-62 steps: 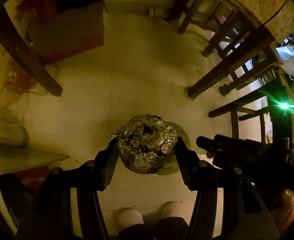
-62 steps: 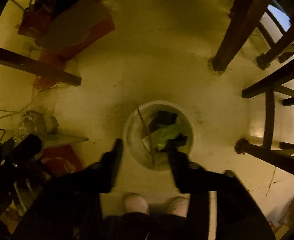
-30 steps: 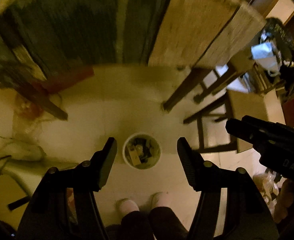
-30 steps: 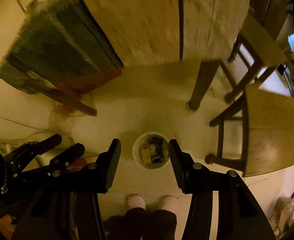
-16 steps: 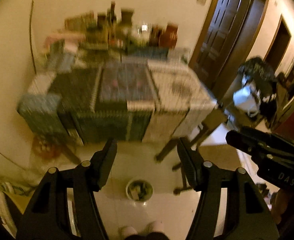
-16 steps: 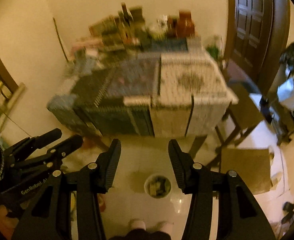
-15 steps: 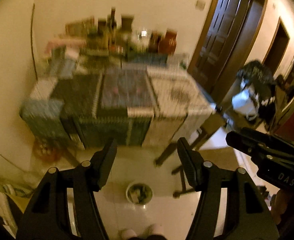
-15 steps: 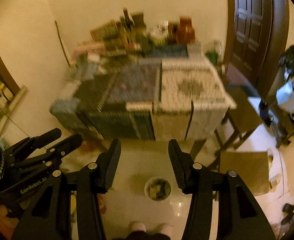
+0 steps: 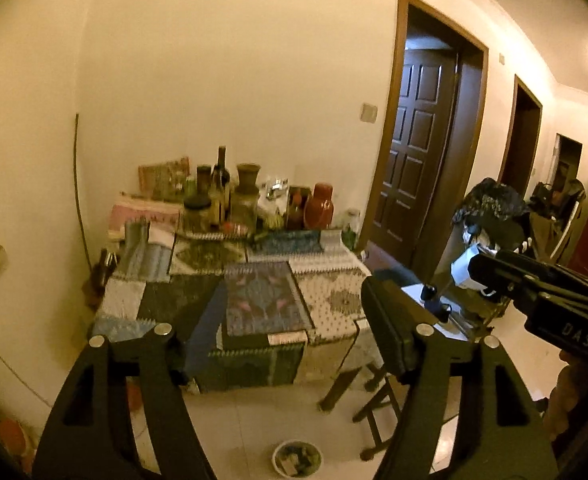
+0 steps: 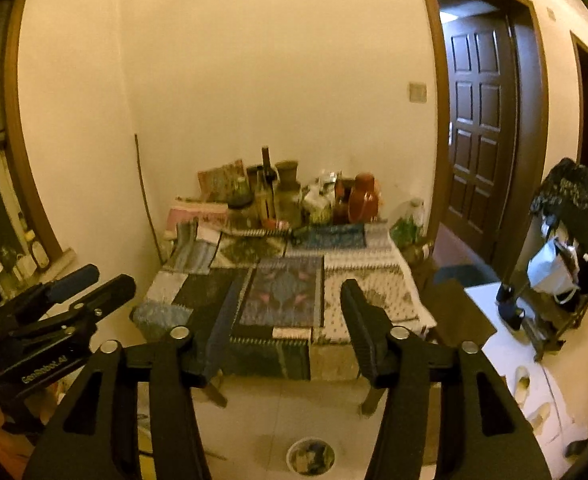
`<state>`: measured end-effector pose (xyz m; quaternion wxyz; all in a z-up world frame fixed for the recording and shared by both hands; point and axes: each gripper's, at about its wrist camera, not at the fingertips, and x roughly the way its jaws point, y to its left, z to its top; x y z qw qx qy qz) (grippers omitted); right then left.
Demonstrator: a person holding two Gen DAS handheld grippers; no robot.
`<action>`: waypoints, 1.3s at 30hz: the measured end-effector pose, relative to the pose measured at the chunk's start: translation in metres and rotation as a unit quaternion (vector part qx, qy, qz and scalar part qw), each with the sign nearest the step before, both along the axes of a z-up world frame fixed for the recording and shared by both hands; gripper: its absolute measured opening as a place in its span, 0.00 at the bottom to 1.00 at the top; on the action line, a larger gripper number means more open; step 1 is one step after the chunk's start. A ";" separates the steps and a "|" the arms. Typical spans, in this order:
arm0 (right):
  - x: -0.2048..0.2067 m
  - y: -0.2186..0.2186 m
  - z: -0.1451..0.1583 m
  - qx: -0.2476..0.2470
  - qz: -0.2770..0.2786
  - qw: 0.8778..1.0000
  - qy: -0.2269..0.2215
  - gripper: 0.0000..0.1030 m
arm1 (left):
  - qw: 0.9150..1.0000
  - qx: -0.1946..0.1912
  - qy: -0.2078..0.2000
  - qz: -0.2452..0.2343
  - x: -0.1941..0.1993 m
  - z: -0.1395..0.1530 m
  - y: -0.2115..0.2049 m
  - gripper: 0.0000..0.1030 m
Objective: Collect trash
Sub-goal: 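Raise both open tools back toward the table, then grasp the clear Lucky Cup box with the left tool while the right tool grasps the dark green canister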
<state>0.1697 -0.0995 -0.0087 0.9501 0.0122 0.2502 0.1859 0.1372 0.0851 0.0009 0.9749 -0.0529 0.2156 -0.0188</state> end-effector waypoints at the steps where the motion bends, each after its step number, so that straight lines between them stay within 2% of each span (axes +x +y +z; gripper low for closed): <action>1: 0.001 0.000 0.002 0.000 -0.002 1.000 -0.005 0.52 | 1.000 0.004 -0.003 -0.001 0.003 0.003 0.000 0.75; 3: 0.004 -0.002 0.007 0.001 -0.005 1.000 -0.013 0.55 | 1.000 0.009 -0.009 0.001 0.007 0.005 0.000 0.87; 4: 0.008 -0.002 0.007 0.003 -0.006 1.000 -0.015 0.62 | 1.000 0.010 -0.015 0.004 0.011 0.005 0.000 0.90; 7: 0.019 -0.006 0.008 0.008 -0.016 0.999 -0.036 0.79 | 1.000 0.013 -0.020 0.011 0.025 0.005 -0.004 0.91; 10: 0.034 -0.012 0.008 0.005 -0.023 0.998 -0.058 0.88 | 0.999 0.023 -0.019 0.021 0.044 0.002 -0.010 0.91; 13: 0.056 -0.017 0.010 0.003 -0.019 0.997 -0.070 0.89 | 0.999 0.032 -0.019 0.035 0.069 0.002 -0.018 0.91; 19: 0.119 -0.034 0.012 -0.002 0.010 0.998 -0.062 0.89 | 0.998 0.040 -0.002 0.057 0.136 0.001 -0.035 0.91; 26: 0.199 -0.053 0.012 -0.008 0.047 0.998 -0.045 0.90 | 0.994 0.023 0.016 0.110 0.210 -0.006 -0.046 0.91; 31: 0.241 -0.053 -0.002 -0.022 0.061 0.998 -0.028 0.90 | 0.990 -0.006 0.051 0.131 0.248 -0.022 -0.035 0.91; 39: 0.304 -0.026 -0.029 -0.023 0.080 0.996 0.024 0.90 | 0.984 -0.010 0.083 0.160 0.310 -0.045 0.004 0.91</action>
